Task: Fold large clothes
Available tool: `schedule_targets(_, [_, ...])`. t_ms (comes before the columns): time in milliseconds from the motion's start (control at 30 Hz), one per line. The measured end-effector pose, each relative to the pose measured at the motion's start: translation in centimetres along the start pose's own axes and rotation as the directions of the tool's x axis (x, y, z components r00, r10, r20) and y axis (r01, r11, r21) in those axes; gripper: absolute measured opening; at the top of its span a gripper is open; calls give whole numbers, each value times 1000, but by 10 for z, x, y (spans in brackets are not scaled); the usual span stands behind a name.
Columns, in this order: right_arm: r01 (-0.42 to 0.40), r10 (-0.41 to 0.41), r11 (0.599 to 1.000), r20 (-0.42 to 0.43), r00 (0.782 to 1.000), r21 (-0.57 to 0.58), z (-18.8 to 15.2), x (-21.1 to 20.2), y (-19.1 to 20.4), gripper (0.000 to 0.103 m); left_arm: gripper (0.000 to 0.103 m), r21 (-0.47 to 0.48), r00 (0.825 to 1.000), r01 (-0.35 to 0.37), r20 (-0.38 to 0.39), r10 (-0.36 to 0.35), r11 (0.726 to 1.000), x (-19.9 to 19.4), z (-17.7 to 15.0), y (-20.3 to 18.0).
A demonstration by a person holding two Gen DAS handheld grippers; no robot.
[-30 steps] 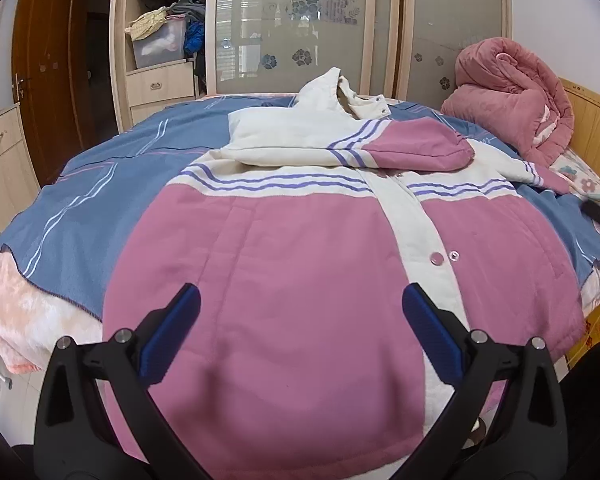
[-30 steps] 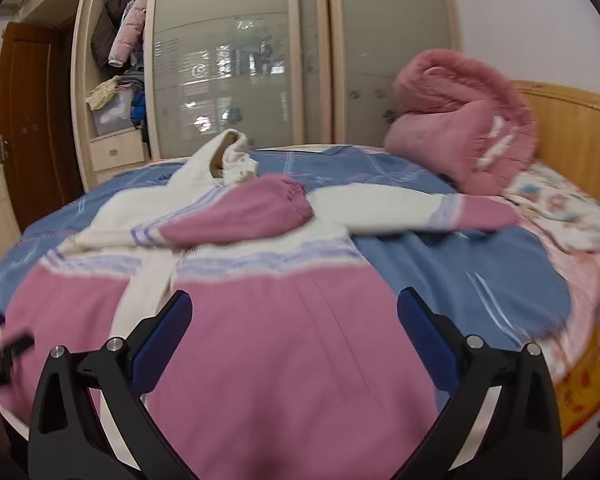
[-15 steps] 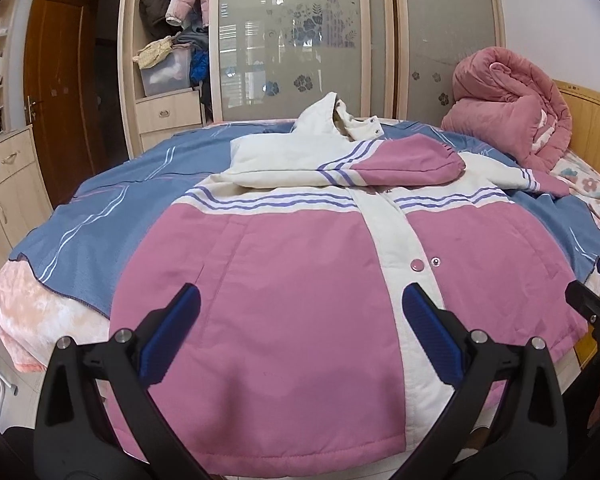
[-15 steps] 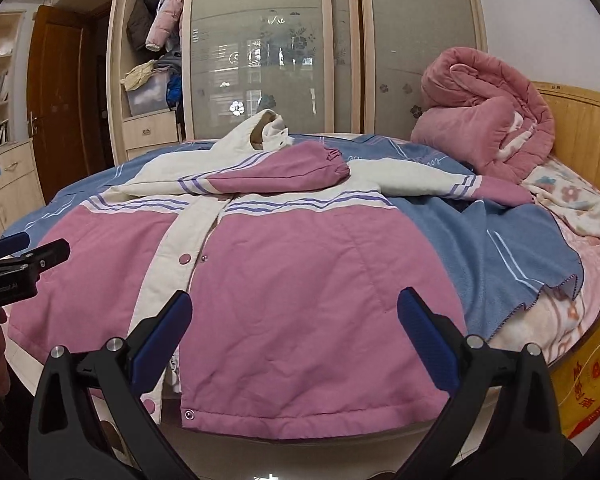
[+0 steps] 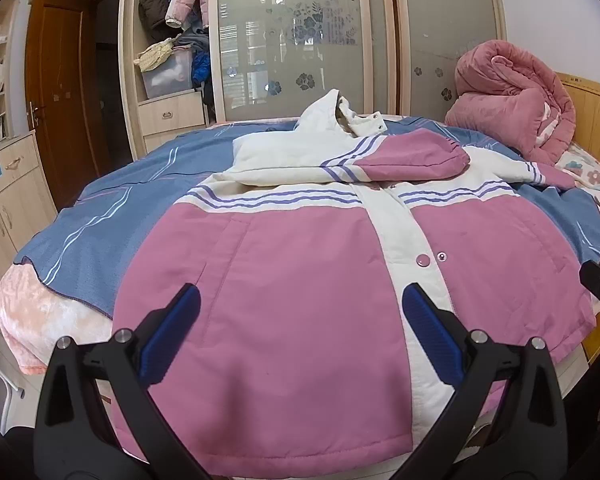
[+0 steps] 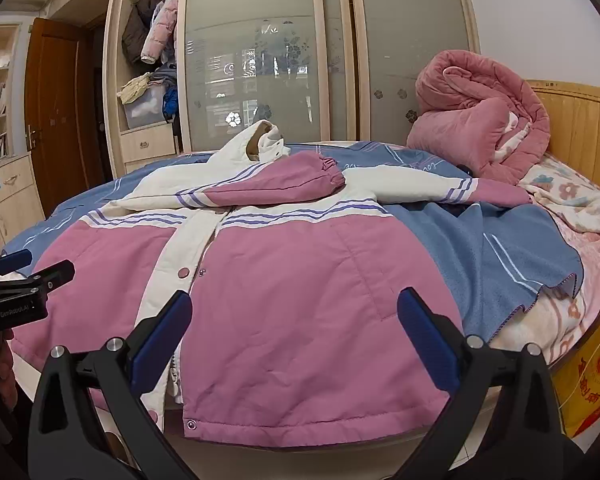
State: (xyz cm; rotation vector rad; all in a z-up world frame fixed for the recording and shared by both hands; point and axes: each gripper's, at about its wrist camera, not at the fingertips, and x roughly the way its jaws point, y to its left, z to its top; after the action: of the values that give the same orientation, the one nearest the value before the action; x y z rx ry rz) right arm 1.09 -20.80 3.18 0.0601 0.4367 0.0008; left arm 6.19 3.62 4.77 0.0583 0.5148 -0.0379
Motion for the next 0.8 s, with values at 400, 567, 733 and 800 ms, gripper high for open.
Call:
schedule_targets(400, [0,0,1000,-11,1000,2,1,2,1,102,101,-1,1000,23,-5,-23,1000,-3,-1,0])
schedule_targets(567, [0,0,1000,-14,1000,4,0,3,1,102,101,8,1000,26,-3,-26,1000,-3,-1,-1])
schedule_targets(733, [0,0,1000,-14,1000,2,0,3,2,102,101,6,1000,26,-7,-26,1000,-4,-1,-2])
schedule_targets(800, [1,-1,1000,-14,1000,5,0,3,1,102,101,5,1000,27,-7,-27,1000,-4,-1,-2])
